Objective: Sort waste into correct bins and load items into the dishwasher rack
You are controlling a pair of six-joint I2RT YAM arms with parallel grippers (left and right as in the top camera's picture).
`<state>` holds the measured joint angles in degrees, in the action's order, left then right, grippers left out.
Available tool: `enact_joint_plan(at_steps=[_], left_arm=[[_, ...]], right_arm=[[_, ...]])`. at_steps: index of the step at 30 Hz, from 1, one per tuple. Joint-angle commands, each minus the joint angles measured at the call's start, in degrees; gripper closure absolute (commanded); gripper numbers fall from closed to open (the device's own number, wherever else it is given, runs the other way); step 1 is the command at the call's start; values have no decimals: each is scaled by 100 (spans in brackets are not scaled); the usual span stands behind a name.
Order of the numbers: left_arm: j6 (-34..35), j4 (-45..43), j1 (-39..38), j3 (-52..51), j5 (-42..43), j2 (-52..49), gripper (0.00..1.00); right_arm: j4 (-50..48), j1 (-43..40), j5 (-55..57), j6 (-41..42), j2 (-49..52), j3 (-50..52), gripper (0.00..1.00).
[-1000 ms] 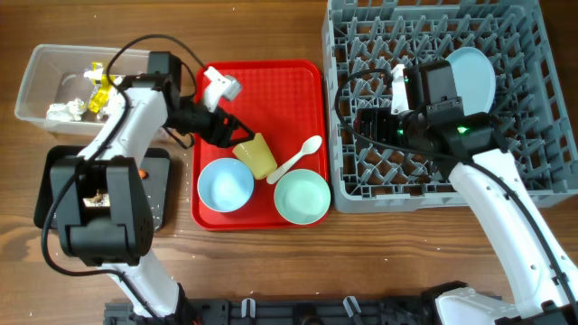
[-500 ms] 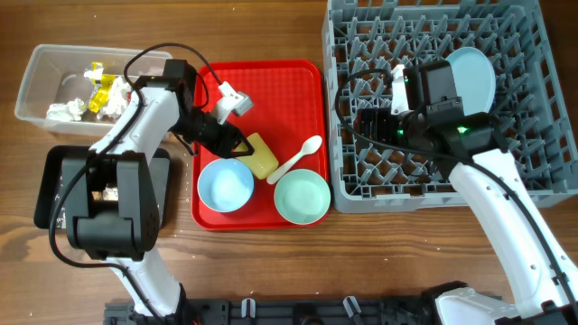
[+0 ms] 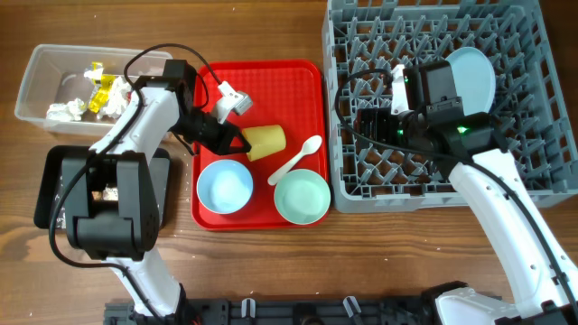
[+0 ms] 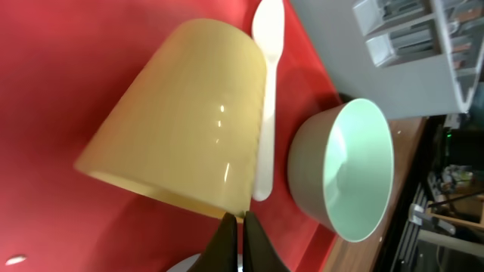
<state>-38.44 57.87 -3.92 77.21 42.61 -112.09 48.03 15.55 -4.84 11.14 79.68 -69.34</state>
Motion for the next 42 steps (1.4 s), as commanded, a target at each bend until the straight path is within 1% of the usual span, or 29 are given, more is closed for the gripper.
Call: enact_joint_plan(at_steps=[1, 3, 4, 5, 6, 7, 9, 16, 19, 21, 24, 27, 30, 34, 35, 42], left_arm=[[35, -35, -4, 17, 339, -50, 94], [35, -35, -4, 17, 339, -50, 79], [35, -35, -4, 17, 339, -50, 76], [76, -35, -4, 17, 341, -52, 75], [203, -42, -4, 15, 339, -52, 70], [319, -42, -4, 15, 337, -52, 68], [507, -63, -4, 15, 339, -52, 67], [1928, -632, -33, -15, 337, -52, 69], [2240, -643, -66, -17, 334, -52, 69], [2380, -645, -105, -17, 334, -52, 68], [2396, -640, -177, -17, 337, -52, 68], [2568, -643, -243, -33, 313, -52, 66], [2970, -599, -251, -76, 142, -55, 67], [3169, -555, -251, -116, 125, -55, 69], [3195, -553, -254, -153, 122, -55, 70], [3193, -804, -356, -542, 216, -55, 69]], right_arm=[[4, -24, 66, 79, 48, 46, 0], [2, -24, 66, 81, 48, 46, 0], [2, -24, 66, 83, 48, 46, 0], [2, -24, 66, 81, 48, 46, 0], [4, -24, 66, 81, 48, 46, 0], [2, -24, 66, 81, 48, 46, 0], [2, -24, 66, 79, 48, 46, 0], [4, -24, 66, 79, 48, 46, 0], [7, -24, 63, 66, 48, 46, 0], [7, -24, 63, 63, 48, 46, 0], [7, -24, 63, 63, 48, 46, 0], [11, -24, 63, 59, 48, 46, 0], [33, -24, 63, -9, 48, 46, 0], [31, -24, 63, -50, 48, 46, 0], [31, -24, 63, -48, 48, 46, 0], [24, -24, 63, -48, 48, 46, 0]])
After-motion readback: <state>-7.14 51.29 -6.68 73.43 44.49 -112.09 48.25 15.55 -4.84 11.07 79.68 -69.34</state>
